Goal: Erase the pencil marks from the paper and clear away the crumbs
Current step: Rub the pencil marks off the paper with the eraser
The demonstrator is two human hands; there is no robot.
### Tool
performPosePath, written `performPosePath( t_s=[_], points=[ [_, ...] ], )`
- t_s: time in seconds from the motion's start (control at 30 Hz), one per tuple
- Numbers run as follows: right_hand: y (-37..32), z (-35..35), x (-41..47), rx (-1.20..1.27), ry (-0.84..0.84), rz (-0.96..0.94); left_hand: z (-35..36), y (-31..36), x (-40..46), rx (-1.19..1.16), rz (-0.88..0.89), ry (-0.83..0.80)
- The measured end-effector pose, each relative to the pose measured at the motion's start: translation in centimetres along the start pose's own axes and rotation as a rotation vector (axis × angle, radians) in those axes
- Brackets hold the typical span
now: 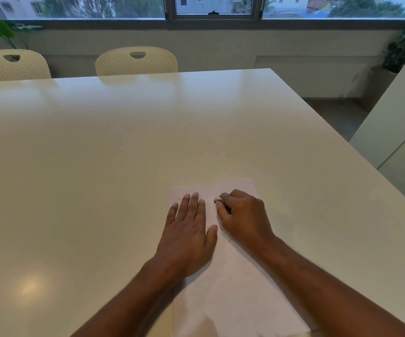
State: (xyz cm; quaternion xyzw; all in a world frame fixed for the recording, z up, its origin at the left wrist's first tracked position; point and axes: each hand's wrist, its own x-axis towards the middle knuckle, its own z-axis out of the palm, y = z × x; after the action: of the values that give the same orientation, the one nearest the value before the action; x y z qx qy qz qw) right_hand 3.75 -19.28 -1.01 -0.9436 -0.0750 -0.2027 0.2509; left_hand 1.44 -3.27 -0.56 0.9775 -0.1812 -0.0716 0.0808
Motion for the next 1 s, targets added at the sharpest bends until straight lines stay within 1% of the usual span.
performPosePath(
  t_s=[0.07,0.13,0.2,0.27,0.3,0.4,0.5,0.67,0.73,0.83,0.87,0.9,1.0],
  points=[
    [0.2,0.0,0.1,0.005,-0.005,0.016,-0.5,-0.3,0.0,-0.05,0.005,0.023],
    [0.3,0.1,0.1,0.01,-0.003,0.021,-1.3,-1.1,0.0,-0.052,0.006,0.115],
    [0.1,0.1,0.1,0.009,0.015,0.024,-2.2,-2.4,0.0,-0.031,-0.039,0.24],
    [0.1,0.1,0.0,0.015,0.038,0.037,-2.9,-4.0,-0.2,-0.039,-0.063,0.288],
    [0.1,0.2,0.0,0.012,0.045,0.042,-3.0,-4.8,-0.2,-0.056,-0.042,0.276],
    [0.2,0.3,0.1,0.006,0.057,0.042,-2.8,-6.7,0.1,-0.072,0.043,0.154],
    [0.1,0.2,0.0,0.014,0.045,0.038,-2.8,-7.7,0.4,-0.074,0.05,0.04],
    [-0.6,-0.2,0.5,-0.009,-0.019,0.109,-2.9,-8.3,0.6,-0.054,0.059,-0.011],
    [-1.9,0.0,0.4,-0.042,-0.041,0.057,-2.9,-8.3,0.6,-0.043,0.052,-0.021],
    [-4.5,0.5,-0.6,-0.013,-0.186,-0.133,-2.8,-8.4,0.7,-0.037,0.053,-0.03],
    [-4.4,0.5,-0.5,-0.017,-0.212,-0.158,-2.7,-8.4,0.7,-0.041,0.05,-0.031],
    [-3.9,0.4,0.2,-0.043,-0.202,-0.136,-2.7,-8.4,0.7,-0.045,0.048,-0.034],
    [-1.2,-0.1,2.5,-0.174,-0.064,0.04,-2.7,-8.3,0.7,-0.049,0.046,-0.032]
  ],
)
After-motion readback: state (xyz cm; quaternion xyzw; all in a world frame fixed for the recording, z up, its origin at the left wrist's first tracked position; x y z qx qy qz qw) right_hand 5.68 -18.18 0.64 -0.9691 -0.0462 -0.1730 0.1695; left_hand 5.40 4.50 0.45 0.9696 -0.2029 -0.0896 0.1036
